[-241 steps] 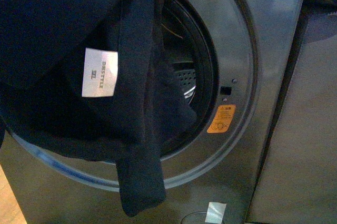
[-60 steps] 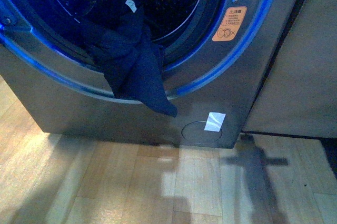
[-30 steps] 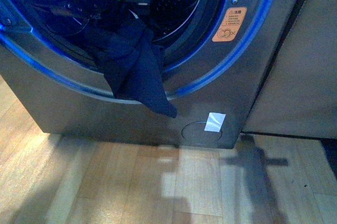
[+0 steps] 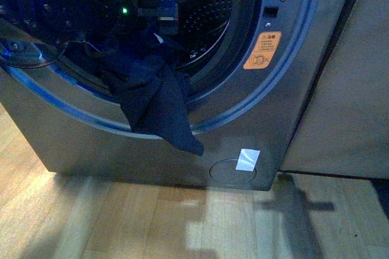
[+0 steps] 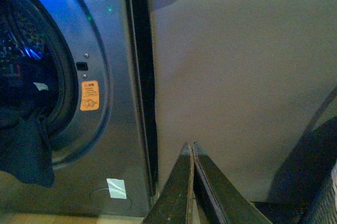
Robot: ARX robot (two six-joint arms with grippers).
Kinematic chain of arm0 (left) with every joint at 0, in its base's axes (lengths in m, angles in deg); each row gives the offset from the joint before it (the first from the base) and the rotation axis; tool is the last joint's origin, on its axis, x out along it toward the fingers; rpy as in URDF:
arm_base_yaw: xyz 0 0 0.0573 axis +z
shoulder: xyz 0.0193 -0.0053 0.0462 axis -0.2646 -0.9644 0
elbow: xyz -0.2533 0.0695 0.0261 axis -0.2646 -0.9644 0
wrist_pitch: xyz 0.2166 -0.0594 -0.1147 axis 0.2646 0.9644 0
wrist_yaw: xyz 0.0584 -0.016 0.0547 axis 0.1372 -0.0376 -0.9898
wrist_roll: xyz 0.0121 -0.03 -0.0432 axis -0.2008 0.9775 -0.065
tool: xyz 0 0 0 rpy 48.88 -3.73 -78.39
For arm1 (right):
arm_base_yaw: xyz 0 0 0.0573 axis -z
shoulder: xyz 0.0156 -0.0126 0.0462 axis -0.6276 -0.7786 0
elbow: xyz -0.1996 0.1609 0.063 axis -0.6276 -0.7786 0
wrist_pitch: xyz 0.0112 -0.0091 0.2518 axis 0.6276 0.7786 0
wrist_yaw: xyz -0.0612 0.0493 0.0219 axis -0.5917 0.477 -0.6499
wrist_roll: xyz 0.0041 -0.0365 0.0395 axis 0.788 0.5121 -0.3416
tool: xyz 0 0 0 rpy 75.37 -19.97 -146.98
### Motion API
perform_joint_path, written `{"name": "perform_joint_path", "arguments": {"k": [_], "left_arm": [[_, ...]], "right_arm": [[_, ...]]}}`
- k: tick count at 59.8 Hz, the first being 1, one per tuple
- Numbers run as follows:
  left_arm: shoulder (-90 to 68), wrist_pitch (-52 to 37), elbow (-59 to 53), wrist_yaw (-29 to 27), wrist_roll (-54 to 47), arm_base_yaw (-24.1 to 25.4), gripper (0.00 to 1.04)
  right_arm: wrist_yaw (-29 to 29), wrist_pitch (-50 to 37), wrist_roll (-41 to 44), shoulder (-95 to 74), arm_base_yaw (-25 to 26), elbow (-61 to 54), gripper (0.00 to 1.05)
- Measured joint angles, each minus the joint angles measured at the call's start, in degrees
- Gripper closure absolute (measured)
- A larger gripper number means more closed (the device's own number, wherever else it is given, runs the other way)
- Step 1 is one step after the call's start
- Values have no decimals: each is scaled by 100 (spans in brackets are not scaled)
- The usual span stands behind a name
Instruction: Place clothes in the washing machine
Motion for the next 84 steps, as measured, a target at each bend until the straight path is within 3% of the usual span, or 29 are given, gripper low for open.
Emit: {"name": "perform_joint_path", "arguments": {"k": [14,42,49,51,63,67,71,84], "left_arm": [[1700,-326,-1703,518,-107,-125,7],[5521,304,-3998,986,-219,-83,7],[6889,529,-5027,-715,-227,-160,28],[7272,667,-5313,-763,-227,-96,34],[10087,2151,-6824,-308,-227,481,71],[11261,2896,-7134,341,-229,1032,87],[12004,3397,-7237,356,-221,1244,101],[12325,3414,-7455,420,-223,1261,101]], "right_arm": [[0,0,0,0,0,0,102],[0,0,2,0,0,0,99],[0,0,2,0,0,0,77],[-2,0,2,0,0,0,71],[2,0,2,0,0,0,34],[0,0,2,0,0,0,19],[-2,0,-2,0,0,0,6],[-2,0,0,0,0,0,7]]}}
